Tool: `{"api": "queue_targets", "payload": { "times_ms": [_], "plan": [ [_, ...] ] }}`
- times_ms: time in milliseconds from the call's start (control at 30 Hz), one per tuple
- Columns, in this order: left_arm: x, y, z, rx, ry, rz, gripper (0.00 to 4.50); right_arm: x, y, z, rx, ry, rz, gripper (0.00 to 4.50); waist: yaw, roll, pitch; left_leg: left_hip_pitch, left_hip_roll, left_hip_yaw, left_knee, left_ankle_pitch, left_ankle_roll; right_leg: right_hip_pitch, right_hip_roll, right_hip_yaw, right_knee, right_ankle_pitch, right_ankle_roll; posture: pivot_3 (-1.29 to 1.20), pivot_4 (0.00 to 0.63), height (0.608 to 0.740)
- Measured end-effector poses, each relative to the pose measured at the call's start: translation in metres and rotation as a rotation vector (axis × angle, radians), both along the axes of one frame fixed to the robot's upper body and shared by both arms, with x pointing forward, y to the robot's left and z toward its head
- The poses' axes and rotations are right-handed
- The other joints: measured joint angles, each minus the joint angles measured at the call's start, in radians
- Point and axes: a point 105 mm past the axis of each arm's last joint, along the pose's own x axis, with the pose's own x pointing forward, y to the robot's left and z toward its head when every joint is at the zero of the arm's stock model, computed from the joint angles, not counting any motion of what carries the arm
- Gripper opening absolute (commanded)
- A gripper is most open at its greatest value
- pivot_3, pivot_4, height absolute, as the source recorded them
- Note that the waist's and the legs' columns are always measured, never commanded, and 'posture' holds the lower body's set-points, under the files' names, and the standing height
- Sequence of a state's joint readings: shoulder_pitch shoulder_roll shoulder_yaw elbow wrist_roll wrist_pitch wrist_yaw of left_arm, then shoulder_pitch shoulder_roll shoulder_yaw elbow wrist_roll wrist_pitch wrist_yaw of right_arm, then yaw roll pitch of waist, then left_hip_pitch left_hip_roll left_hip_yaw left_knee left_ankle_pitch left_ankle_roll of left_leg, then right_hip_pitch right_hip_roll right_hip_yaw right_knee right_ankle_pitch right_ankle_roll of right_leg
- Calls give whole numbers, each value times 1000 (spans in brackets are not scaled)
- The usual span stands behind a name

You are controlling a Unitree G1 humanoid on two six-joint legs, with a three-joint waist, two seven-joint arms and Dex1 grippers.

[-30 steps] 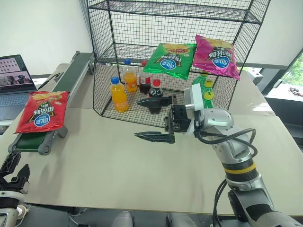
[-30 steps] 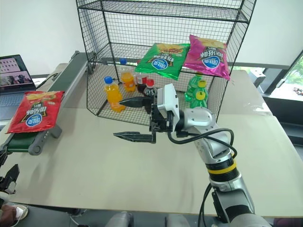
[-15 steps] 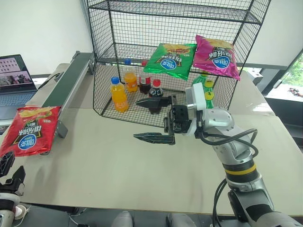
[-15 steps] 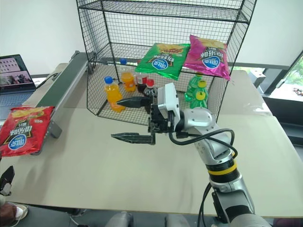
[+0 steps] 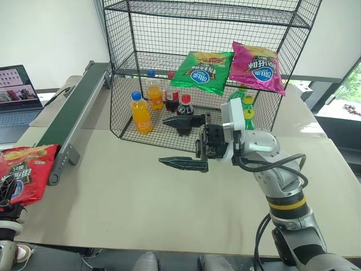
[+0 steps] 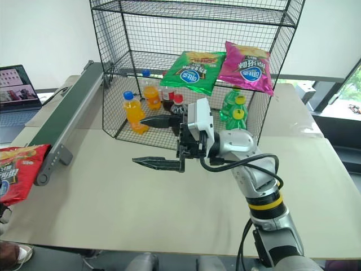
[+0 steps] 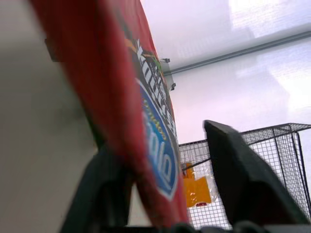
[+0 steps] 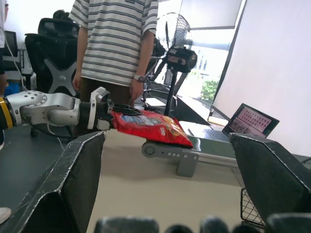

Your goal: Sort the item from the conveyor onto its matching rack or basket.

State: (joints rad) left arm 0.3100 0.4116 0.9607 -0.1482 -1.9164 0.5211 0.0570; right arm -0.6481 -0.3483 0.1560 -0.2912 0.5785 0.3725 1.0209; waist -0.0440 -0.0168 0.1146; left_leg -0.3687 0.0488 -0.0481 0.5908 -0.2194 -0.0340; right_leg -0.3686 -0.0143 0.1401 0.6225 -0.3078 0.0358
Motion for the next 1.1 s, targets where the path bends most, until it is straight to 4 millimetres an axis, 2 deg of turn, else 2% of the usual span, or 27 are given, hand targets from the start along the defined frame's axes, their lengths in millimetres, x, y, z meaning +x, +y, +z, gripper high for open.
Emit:
{"api": "queue_targets", "payload": {
  "times_ms": [67,300,400,500,733,933,1100],
  "plan": [
    [-3,1,7,7,-20,13,25,1,-1,1,5,1,-11,4500,0,0,0,0,0,0,0,0,0,0,0,0,0,0,0,0,150,738],
    [7,-20,40,94,-79,-63,25,3,-3,0,37,17,-80,4500,5,-1,1,0,-1,0,0,3,-5,0,-1,0,0,0,0,0,150,738],
    [31,-52,73,185,-151,-195,25,6,-6,6,66,7,-137,4500,14,-2,1,-1,-1,-1,0,4,-7,1,-1,-2,0,0,0,0,150,738],
    [57,-102,114,288,-276,-384,25,13,-10,14,105,-9,-218,4500,19,-3,1,-1,-2,-1,0,6,-10,1,-1,-2,-1,1,3,0,150,738],
    [97,-173,180,329,-493,-659,25,23,-25,45,217,-150,-428,4500,22,-2,1,-7,-1,-3,-1,7,-11,0,1,-2,0,3,4,0,150,738],
    [141,-216,213,214,-588,-902,25,19,-37,60,297,-223,-560,4500,27,-2,1,-7,-2,-4,0,8,-11,1,1,-4,0,4,6,0,150,738],
    [181,-230,215,146,-608,-967,25,17,-45,56,298,-223,-639,4500,27,-2,1,-8,-3,-5,-1,9,-14,0,1,-4,0,4,6,0,150,738]
  ]
}}
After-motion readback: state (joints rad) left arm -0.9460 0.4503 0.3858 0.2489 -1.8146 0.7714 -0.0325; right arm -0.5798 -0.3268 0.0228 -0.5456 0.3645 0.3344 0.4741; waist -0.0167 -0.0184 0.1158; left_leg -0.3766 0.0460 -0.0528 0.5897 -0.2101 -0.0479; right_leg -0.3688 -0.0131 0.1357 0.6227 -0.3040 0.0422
